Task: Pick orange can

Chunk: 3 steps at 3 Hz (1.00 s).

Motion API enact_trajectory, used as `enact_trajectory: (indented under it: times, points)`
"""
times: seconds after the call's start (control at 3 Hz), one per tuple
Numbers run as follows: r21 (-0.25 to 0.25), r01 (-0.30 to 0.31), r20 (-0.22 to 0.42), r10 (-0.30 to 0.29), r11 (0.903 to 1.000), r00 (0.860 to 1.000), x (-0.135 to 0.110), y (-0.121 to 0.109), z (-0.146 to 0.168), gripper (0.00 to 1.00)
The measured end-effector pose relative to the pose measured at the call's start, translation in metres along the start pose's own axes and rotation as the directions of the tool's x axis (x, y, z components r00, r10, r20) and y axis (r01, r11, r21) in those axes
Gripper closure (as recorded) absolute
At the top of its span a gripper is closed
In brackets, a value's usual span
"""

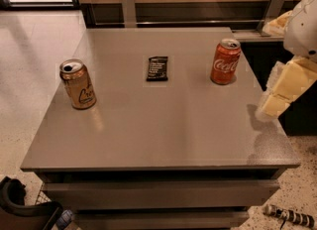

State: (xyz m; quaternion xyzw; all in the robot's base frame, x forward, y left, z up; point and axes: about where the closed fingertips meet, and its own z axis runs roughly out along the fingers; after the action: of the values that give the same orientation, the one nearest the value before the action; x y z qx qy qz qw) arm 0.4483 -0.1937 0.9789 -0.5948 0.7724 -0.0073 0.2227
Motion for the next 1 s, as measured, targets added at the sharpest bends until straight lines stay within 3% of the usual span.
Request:
enact_trajectory:
  times: [0.33,0.67,1.0]
  points:
    - [0.014,-0.047,0.206,0.044,0.9988,0.978,-0.028,0.002,0.021,0.00]
    - [0.004,-0.082,0.403,0.073,0.9966,0.912,-0.068,0.002,0.047,0.00]
    - [-0.028,-0.106,0.572,0.103,0.9939,0.814,-0.124,0.006,0.055,0.00]
